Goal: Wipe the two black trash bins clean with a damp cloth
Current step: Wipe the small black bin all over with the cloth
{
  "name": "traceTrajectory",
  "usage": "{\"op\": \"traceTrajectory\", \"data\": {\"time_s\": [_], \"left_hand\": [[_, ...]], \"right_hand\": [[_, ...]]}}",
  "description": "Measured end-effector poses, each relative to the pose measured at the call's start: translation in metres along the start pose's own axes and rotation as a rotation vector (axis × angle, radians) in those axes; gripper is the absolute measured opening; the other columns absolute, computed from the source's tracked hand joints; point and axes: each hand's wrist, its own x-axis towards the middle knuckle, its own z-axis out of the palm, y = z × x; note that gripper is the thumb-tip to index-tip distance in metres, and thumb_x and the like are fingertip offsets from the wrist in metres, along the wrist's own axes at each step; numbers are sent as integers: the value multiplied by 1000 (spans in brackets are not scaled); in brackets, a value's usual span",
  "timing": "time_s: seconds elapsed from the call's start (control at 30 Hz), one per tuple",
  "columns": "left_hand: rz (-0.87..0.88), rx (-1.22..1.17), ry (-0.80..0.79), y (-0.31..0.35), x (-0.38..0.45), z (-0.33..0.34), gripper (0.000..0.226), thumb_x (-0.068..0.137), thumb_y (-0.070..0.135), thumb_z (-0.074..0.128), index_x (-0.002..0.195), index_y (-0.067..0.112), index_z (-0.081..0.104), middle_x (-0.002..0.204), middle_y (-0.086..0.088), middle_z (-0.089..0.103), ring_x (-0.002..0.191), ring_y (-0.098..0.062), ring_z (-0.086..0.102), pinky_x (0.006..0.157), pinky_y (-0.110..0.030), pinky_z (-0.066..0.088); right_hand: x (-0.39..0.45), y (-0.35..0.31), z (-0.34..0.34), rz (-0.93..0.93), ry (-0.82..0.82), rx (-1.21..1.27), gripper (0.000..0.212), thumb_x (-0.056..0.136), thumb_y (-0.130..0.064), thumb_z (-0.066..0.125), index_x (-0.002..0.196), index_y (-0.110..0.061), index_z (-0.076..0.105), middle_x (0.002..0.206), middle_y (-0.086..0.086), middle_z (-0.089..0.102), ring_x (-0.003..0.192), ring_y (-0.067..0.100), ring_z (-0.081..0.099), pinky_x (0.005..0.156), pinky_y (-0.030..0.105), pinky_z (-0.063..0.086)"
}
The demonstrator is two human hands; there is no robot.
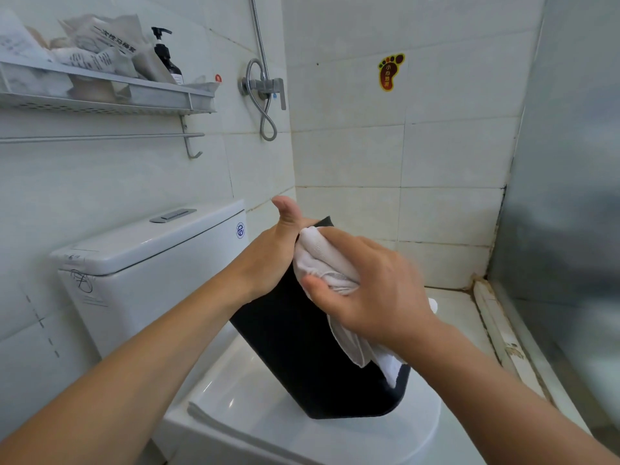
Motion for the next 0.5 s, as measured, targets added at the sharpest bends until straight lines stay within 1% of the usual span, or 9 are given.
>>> {"op": "traceTrajectory", "data": {"time_s": [0.03, 0.1, 0.13, 0.2, 0.23, 0.3, 0.37, 0.43, 0.5], "left_hand": [[-8, -18, 1, 0, 1, 1, 99, 65, 81, -14, 90, 44, 74, 87, 31, 73, 81, 26, 59, 74, 2, 39], [-47, -28, 1, -1, 5, 1, 120, 62, 85, -14, 111, 19, 73, 107, 11, 78, 84, 17, 62, 77, -7, 39], [-76, -37, 1, -1, 7, 1, 128, 59, 88, -13, 120, 14, 71, 115, 1, 77, 85, 12, 65, 77, -9, 41], [-116, -76, -7, 2, 10, 1, 133, 57, 92, -9, 126, 7, 67, 119, -11, 74, 82, 4, 70, 74, -9, 51], [-124, -95, -16, 4, 9, 1, 135, 56, 93, -7, 127, 3, 65, 120, -15, 73, 84, -2, 73, 75, -11, 53], [-134, -103, -32, 6, 8, 1, 138, 53, 94, -5, 127, 0, 64, 121, -19, 72, 94, -15, 76, 86, -20, 53], [-140, -86, -34, 2, 8, 0, 143, 48, 100, -3, 123, 0, 66, 120, -20, 72, 101, -20, 76, 96, -29, 53], [-87, -36, -10, -5, 10, 0, 142, 43, 108, -1, 111, 3, 65, 116, -20, 74, 107, -27, 74, 106, -45, 51], [-12, 42, 20, -15, 15, 0, 141, 49, 111, -6, 110, 3, 63, 111, -21, 73, 109, -36, 69, 109, -59, 47]], "right_hand": [[0, 0, 1, -2, 18, -23, 52, 84, -66, 56, 131, -44, 58, 86, -12, 64, 76, 12, 61, 61, 35, 53], [0, -1, 2, 7, 48, -69, 52, 84, -67, 55, 130, -42, 58, 84, -10, 62, 74, 13, 60, 59, 35, 52], [-1, -1, 2, 2, 63, -101, 52, 85, -66, 56, 129, -39, 59, 82, -9, 61, 72, 14, 59, 57, 35, 51], [-2, -5, 5, -49, 103, -170, 55, 85, -65, 58, 129, -33, 60, 78, -9, 57, 68, 18, 56, 52, 34, 48], [-4, -8, 7, -80, 117, -196, 57, 85, -64, 59, 130, -31, 62, 77, -9, 54, 67, 19, 55, 50, 32, 44], [-6, -12, 12, -121, 130, -228, 59, 84, -64, 61, 132, -29, 64, 76, -9, 48, 65, 20, 51, 49, 29, 35], [-7, -12, 14, -133, 134, -235, 59, 84, -64, 61, 132, -30, 64, 75, -9, 47, 64, 20, 50, 49, 28, 33], [-4, -9, 14, -99, 132, -206, 58, 84, -66, 60, 131, -32, 62, 77, -9, 52, 66, 20, 54, 49, 30, 39], [1, -3, 10, 29, 118, -120, 55, 84, -68, 58, 131, -39, 59, 83, -10, 60, 74, 19, 61, 56, 33, 48]]}}
